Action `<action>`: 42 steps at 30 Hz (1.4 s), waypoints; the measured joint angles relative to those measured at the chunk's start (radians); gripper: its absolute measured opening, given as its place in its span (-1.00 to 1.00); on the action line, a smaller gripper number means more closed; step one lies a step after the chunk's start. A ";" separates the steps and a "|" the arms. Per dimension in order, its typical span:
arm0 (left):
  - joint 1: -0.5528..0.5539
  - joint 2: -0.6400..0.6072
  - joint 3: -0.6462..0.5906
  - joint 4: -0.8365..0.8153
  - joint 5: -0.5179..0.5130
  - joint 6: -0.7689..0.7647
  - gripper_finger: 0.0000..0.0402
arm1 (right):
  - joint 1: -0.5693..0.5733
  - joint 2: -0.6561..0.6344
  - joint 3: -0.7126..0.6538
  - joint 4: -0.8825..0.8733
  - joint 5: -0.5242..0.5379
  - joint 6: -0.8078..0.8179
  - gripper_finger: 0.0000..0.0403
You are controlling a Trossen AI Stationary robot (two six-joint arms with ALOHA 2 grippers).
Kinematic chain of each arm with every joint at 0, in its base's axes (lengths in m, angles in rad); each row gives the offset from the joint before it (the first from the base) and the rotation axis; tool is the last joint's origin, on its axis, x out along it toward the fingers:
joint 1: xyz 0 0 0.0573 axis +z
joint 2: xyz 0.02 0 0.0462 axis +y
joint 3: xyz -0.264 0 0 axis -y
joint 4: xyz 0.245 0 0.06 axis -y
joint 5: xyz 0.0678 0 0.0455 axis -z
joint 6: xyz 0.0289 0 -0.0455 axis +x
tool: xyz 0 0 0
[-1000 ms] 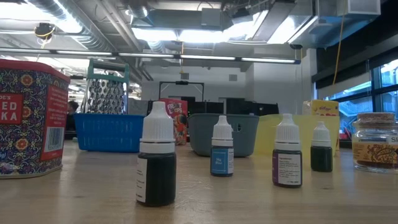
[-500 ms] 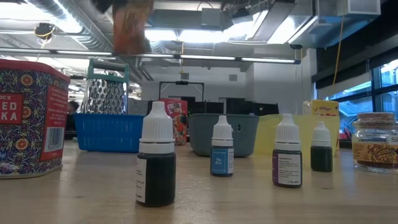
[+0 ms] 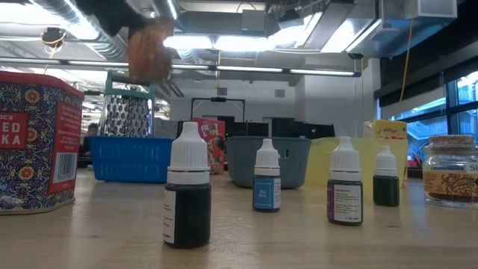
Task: Pick & Place Kitchen Items
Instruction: Put the orange seasoning pack into the blue bin
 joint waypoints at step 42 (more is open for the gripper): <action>0.075 -0.081 -0.443 0.336 -0.154 -0.143 -0.99 | -0.015 0.011 0.000 -0.013 -0.140 0.003 -0.36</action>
